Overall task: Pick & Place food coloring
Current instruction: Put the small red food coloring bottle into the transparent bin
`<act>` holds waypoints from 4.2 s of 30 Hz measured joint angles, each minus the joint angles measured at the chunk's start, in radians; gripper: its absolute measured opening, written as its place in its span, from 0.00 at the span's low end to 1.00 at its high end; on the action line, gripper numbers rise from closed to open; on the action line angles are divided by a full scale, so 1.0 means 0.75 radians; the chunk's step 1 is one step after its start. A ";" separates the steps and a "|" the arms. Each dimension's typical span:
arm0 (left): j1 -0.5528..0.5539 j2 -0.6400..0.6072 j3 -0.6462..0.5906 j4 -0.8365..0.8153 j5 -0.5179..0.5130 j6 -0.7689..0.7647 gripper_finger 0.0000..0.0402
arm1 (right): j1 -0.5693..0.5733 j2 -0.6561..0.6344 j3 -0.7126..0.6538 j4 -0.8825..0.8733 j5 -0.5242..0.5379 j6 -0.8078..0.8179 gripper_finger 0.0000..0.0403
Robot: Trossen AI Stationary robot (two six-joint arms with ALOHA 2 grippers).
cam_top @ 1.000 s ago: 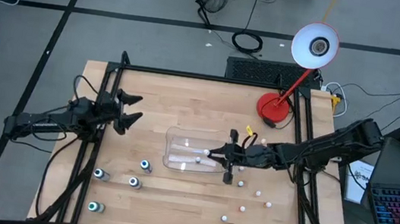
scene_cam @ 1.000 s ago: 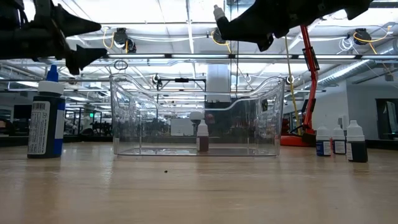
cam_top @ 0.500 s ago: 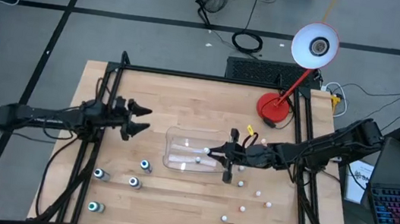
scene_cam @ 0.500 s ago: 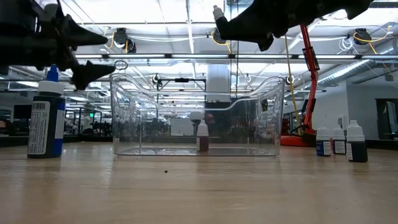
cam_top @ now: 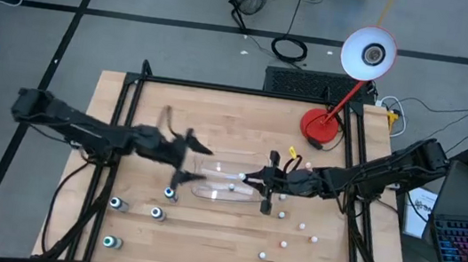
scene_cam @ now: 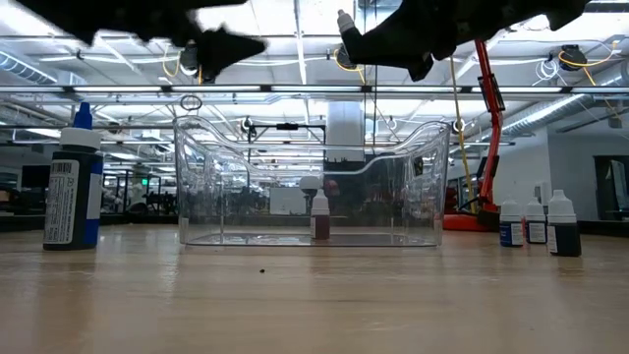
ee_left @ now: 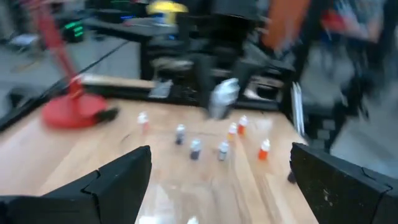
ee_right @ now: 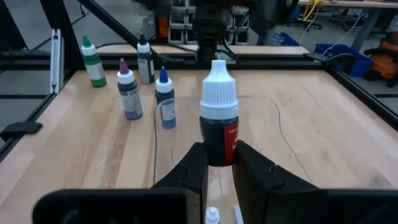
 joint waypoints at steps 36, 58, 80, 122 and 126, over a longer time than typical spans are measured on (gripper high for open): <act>-0.043 0.791 1.124 -1.058 -0.018 0.267 0.65 | 0.069 0.000 0.000 -0.152 0.004 0.107 0.11; -0.038 0.787 1.124 -1.045 -0.022 0.291 0.40 | 0.069 0.000 0.000 -0.172 0.005 0.132 0.11; -0.014 0.716 1.126 -1.238 -0.020 0.283 0.18 | 0.066 -0.011 0.004 -0.155 -0.001 0.173 0.17; 0.069 0.810 0.694 -1.212 0.033 -0.066 0.18 | 0.095 -0.233 0.001 -0.113 -0.007 -0.004 0.22; 0.068 0.807 0.695 -1.215 0.077 -0.064 0.18 | 0.095 -0.233 0.001 -0.112 -0.007 -0.004 0.22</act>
